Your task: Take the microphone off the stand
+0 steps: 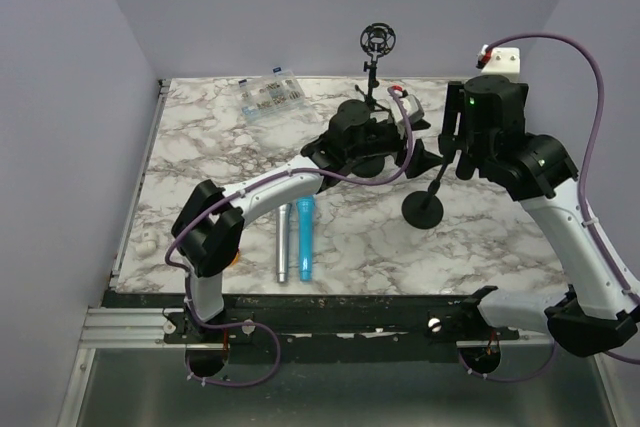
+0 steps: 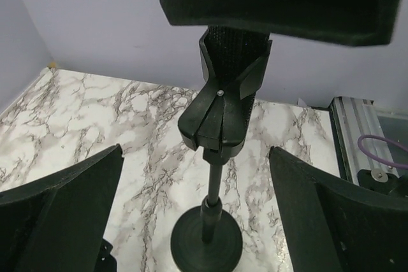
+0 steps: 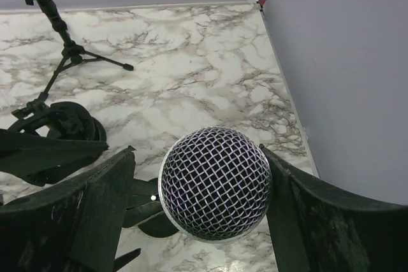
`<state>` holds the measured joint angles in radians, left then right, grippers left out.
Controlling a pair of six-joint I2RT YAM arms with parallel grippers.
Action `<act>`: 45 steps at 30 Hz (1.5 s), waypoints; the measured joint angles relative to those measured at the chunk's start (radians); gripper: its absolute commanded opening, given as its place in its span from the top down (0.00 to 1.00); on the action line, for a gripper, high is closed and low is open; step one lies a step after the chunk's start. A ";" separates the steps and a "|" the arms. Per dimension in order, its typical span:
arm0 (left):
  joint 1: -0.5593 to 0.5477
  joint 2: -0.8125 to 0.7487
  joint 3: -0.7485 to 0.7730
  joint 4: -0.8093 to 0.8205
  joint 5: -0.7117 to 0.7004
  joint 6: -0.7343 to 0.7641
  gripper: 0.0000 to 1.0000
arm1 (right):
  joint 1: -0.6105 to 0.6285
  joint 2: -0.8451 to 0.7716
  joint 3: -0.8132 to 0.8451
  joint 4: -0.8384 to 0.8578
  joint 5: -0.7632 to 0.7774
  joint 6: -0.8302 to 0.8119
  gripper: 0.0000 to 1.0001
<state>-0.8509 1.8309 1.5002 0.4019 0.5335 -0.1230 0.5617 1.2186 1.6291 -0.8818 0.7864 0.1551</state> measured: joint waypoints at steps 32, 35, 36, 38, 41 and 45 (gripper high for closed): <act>-0.002 0.128 -0.004 0.312 0.089 -0.066 0.23 | 0.000 -0.014 -0.031 0.022 -0.036 -0.003 0.23; -0.001 0.131 -0.004 0.313 0.088 -0.069 0.29 | 0.000 -0.014 -0.032 0.022 -0.037 -0.003 0.23; -0.002 0.132 -0.004 0.313 0.089 -0.070 0.30 | 0.000 -0.014 -0.033 0.022 -0.038 -0.004 0.23; -0.001 0.135 -0.004 0.314 0.088 -0.073 0.32 | 0.000 -0.014 -0.034 0.022 -0.040 -0.004 0.23; -0.001 0.138 -0.004 0.314 0.088 -0.077 0.36 | 0.000 -0.014 -0.034 0.022 -0.041 -0.004 0.24; -0.001 0.145 -0.002 0.315 0.088 -0.086 0.43 | 0.000 -0.014 -0.034 0.023 -0.042 -0.004 0.24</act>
<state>-0.8520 1.9755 1.4979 0.7174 0.6212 -0.2089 0.5617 1.2049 1.5955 -0.8593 0.7448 0.1509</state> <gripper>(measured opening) 0.630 0.764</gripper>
